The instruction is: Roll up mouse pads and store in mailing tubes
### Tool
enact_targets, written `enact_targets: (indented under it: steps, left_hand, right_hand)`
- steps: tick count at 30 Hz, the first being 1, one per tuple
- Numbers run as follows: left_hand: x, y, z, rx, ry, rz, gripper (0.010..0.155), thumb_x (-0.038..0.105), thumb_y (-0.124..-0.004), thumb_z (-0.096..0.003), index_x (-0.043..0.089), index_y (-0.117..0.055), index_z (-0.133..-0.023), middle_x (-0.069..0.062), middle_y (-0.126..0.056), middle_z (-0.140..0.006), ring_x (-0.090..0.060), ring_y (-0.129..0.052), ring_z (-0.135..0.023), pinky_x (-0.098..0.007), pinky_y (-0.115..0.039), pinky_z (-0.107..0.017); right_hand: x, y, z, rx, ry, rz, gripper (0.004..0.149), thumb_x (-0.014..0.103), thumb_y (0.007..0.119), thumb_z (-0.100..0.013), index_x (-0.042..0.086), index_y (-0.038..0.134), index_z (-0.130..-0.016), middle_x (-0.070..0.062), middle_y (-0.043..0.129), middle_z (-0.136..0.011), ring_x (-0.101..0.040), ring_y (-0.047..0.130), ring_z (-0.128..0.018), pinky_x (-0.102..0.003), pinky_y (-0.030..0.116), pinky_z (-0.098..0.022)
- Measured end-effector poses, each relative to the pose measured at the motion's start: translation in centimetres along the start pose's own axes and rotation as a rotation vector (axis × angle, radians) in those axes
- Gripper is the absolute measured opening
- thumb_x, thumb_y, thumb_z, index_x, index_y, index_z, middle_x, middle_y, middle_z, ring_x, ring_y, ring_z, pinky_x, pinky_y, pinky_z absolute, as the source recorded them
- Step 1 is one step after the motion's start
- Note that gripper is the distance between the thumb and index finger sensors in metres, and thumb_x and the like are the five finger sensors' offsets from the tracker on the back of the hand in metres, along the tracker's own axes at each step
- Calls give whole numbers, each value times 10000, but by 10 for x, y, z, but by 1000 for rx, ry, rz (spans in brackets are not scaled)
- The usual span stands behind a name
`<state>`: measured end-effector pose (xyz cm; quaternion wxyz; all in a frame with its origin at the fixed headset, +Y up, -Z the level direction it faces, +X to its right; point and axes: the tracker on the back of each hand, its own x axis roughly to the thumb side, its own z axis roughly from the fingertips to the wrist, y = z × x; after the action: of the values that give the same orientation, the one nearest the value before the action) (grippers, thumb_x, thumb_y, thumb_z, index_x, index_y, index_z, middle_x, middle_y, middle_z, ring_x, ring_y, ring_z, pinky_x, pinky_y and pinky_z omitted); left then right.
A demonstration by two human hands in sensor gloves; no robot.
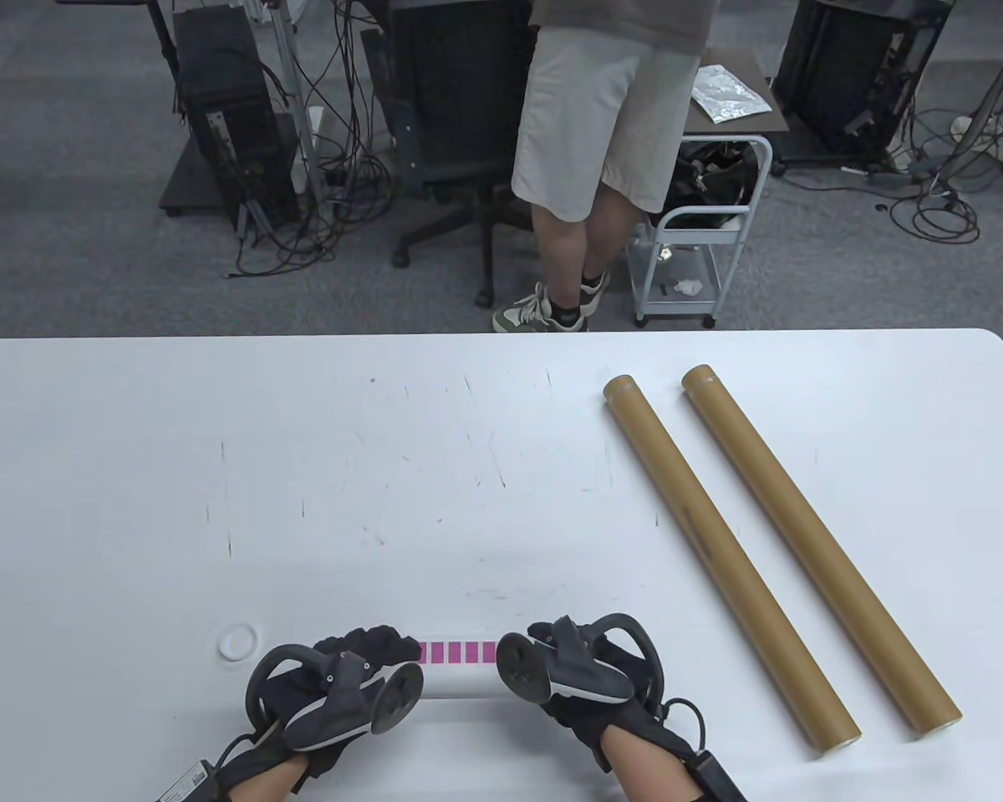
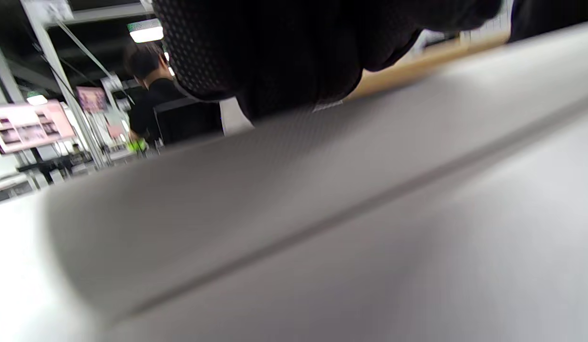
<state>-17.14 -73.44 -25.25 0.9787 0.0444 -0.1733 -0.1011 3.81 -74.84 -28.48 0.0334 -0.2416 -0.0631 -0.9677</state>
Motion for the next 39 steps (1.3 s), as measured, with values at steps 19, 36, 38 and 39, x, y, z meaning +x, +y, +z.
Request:
enact_targets:
  steps: [19,36,38,39]
  left_hand:
    - [15,-20,-4,-257,-50,12,737,567,-659,-381,325,-488,-1056,19,-585,-1143,-242,-676,-1069,-376,-654,-773]
    - [13,-38,-22,-376,21,-85,698,521,-577,-438,386,-272,-1052,108,-455,-1126,-157,-561,-1087,-388,-500,-864]
    - [13,-34,-16,-317,3,-145,685,530,-621,-412,378,-376,-1033,110,-586,-1073,-145,-700,-1013,-380,-622,-817]
    - [12,-32,-16,-300,-10,-150,686,537,-643,-403,373,-407,-1025,109,-630,-1050,-140,-743,-984,-377,-658,-797]
  right_hand:
    - [2,12,3,-16,6,101,702,464,698,-438,185,595,-1074,-95,691,-1039,-321,758,-889,-491,668,-664]
    - [-2,16,-1,-41,12,107,708,523,716,-396,242,601,-1036,-29,786,-878,-230,858,-698,-412,769,-587]
    - [-5,11,2,-41,-10,-82,700,501,744,-390,235,619,-1025,-48,840,-834,-253,885,-654,-429,780,-555]
    - [-5,9,3,-40,-18,-100,695,497,747,-391,226,629,-1020,-54,848,-825,-257,890,-642,-430,781,-548]
